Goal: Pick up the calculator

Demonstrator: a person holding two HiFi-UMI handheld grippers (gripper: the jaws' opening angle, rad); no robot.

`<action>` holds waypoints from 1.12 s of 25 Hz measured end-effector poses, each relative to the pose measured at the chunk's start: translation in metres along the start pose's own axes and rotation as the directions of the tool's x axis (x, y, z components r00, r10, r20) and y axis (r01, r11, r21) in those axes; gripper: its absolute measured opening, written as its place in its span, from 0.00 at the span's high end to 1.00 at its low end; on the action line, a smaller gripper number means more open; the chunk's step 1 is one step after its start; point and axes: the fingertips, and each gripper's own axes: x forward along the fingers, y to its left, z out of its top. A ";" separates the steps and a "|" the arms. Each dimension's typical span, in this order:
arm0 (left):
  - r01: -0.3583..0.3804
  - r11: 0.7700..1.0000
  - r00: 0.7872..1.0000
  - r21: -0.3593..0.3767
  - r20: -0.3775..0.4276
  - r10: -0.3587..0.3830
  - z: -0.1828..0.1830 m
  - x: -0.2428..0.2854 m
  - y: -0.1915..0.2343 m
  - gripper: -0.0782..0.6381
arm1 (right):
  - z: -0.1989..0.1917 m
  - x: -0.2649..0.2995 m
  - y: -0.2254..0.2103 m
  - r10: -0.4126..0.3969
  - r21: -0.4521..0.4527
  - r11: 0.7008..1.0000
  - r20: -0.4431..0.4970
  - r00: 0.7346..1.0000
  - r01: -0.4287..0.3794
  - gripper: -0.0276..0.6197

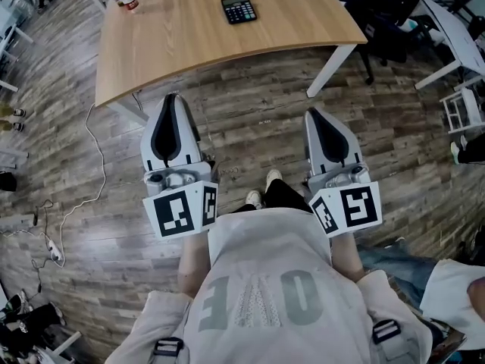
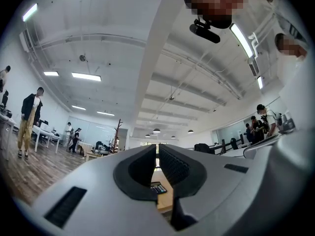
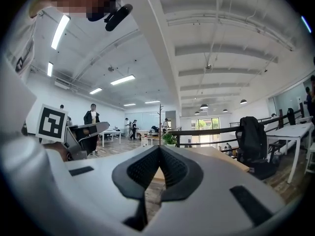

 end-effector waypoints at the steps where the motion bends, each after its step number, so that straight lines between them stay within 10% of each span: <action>1: 0.000 1.000 1.000 0.000 -0.001 0.000 -0.002 0.002 0.001 0.86 | -0.002 0.002 -0.003 -0.006 0.005 1.000 -0.002 1.000 0.006 0.93; 28: -0.049 0.985 0.998 0.163 -0.018 0.053 -0.086 0.215 -0.014 0.86 | -0.032 0.226 -0.158 0.089 0.020 0.996 0.041 0.995 -0.090 0.93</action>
